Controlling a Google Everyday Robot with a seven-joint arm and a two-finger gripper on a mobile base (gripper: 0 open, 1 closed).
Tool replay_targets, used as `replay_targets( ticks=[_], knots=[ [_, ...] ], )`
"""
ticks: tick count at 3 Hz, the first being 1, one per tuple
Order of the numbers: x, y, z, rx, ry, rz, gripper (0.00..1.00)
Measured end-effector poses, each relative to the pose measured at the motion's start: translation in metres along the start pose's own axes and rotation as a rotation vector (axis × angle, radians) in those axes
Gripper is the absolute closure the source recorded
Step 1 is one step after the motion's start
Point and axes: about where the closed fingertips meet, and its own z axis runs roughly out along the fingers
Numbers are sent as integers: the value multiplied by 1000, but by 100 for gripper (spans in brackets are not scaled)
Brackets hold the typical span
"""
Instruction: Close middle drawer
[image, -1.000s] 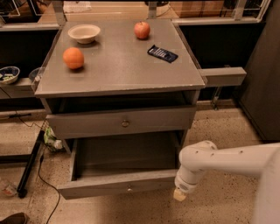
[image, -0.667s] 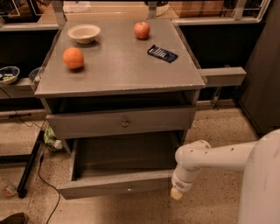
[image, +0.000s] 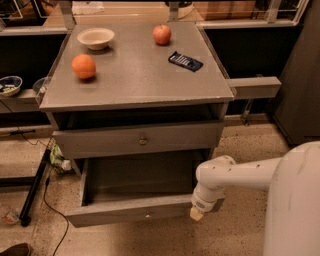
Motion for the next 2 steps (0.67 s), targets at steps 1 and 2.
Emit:
replay_targets(
  ticks=[1,2],
  knots=[
    [-9,-3,-5,16,-23,-8,100],
    [-9,-4,-2,10,-20,-6,100]
  ],
)
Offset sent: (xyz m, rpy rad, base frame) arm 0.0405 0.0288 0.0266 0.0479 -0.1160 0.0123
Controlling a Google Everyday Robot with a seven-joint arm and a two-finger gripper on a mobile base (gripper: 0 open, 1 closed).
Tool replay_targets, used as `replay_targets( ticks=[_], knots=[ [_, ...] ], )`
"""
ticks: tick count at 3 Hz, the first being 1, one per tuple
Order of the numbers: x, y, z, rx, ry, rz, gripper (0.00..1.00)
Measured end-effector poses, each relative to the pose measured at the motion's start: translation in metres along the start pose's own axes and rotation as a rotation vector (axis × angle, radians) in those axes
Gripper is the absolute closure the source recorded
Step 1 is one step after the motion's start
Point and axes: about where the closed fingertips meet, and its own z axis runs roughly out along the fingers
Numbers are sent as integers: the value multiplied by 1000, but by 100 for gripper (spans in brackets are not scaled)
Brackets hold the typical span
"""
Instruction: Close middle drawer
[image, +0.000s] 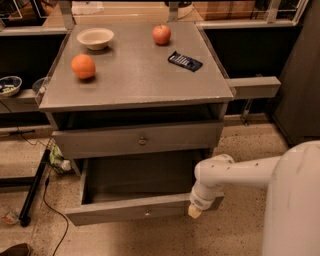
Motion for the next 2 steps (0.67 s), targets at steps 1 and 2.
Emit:
replay_targets(
  ticks=[1,2],
  knots=[
    [1,0,1,-3,1,1,100],
    [-7,-6,2,0,-8,5,100]
  ],
)
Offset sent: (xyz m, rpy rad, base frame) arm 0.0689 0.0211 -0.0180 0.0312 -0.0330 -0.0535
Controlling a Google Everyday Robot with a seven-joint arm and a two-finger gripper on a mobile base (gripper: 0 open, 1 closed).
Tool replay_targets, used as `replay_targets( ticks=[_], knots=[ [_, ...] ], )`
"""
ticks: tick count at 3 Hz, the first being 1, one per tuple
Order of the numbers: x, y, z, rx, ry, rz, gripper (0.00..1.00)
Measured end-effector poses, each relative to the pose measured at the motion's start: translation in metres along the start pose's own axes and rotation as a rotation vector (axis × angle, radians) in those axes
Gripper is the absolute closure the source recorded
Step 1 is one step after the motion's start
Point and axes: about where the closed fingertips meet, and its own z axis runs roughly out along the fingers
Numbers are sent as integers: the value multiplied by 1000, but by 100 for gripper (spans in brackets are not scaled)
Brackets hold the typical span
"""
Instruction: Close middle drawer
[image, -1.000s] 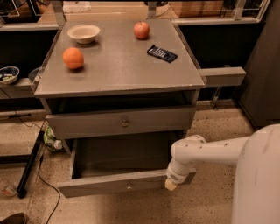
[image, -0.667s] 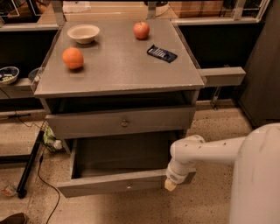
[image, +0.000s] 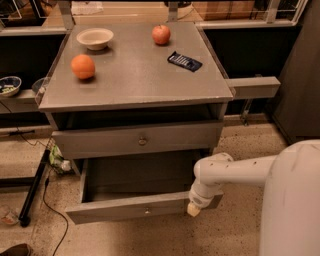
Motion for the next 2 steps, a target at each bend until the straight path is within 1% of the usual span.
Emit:
replay_targets(
  ticks=[2],
  knots=[
    [-3,-3,-1,3,-8,2,100]
  ],
)
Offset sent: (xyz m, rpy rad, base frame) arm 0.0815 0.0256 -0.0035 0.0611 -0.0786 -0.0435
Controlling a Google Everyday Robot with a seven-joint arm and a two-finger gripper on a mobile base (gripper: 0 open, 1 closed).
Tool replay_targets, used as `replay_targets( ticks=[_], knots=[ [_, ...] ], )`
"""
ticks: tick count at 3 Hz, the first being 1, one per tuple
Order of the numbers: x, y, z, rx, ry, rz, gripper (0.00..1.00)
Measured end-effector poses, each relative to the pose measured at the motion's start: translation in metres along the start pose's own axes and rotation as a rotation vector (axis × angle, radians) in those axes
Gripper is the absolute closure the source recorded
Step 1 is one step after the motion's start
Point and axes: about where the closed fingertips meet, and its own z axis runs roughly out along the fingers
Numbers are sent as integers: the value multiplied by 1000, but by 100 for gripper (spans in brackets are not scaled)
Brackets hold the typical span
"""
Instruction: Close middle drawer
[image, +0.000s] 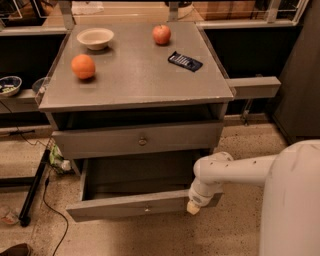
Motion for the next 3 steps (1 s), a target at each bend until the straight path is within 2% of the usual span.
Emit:
replay_targets(
  ticks=[3],
  knots=[
    [-13,-13,1,6,-28,9,100]
  ],
)
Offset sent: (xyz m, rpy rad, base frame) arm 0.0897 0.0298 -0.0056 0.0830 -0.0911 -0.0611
